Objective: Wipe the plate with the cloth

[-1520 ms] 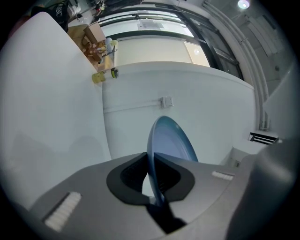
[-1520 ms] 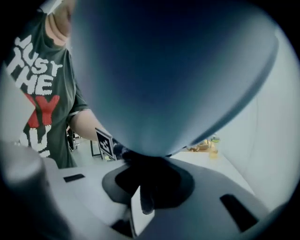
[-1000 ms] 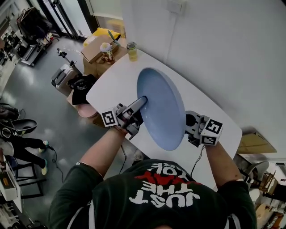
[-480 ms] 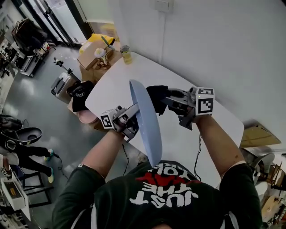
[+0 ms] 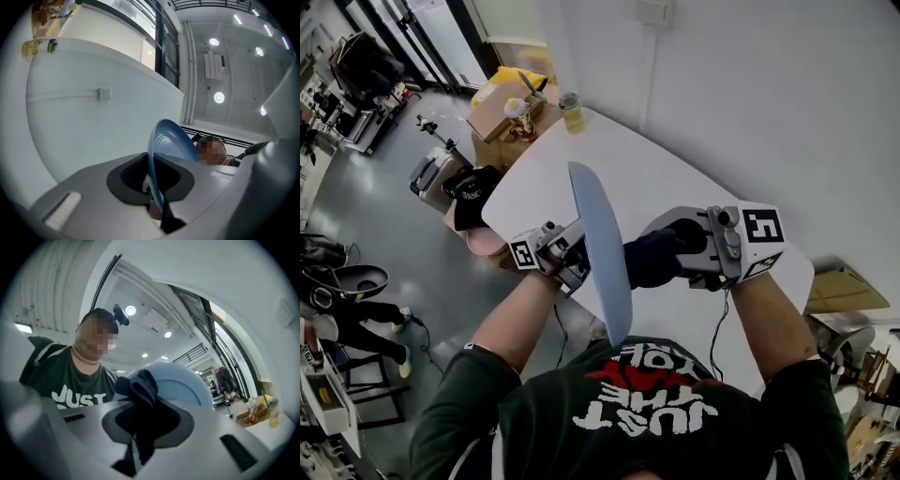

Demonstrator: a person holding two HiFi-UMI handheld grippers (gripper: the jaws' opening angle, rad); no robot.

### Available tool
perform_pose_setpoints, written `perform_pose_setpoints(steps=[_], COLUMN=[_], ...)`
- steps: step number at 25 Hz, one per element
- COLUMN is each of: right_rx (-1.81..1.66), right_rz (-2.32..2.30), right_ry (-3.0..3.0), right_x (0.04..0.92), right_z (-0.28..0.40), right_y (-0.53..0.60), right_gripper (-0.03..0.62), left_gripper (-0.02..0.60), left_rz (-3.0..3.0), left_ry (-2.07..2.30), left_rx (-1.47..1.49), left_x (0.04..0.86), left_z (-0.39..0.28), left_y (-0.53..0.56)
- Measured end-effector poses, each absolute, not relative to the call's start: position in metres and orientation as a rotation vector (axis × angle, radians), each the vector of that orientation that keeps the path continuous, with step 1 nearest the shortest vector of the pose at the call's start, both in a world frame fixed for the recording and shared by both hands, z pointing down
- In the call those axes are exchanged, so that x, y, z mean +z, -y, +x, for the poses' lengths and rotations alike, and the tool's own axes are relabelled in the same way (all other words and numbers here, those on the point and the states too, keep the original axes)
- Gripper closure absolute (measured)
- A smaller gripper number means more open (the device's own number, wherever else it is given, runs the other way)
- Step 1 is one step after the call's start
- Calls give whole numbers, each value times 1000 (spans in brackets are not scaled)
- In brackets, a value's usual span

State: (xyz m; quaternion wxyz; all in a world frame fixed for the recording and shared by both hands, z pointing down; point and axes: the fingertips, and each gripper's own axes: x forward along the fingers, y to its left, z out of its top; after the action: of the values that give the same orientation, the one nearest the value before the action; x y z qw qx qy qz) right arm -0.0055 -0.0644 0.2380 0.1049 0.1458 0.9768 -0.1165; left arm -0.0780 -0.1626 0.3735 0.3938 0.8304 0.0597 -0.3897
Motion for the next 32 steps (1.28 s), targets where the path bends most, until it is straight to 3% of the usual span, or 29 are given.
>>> perform_pose_setpoints(steps=[16,32], right_rx=[-339,-418], right_rz=[2,-2], right_ry=[-2976,-3222], right_x=[244,303], right_z=[-16,-31], right_y=[135,132], right_gripper=[545,546], left_gripper=[561,563], left_rz=[2153,2140], left_ry=[-211,-203], left_rx=[-782,-958], left_x=[377,352], left_z=[-37,-56], left_y=[141,151])
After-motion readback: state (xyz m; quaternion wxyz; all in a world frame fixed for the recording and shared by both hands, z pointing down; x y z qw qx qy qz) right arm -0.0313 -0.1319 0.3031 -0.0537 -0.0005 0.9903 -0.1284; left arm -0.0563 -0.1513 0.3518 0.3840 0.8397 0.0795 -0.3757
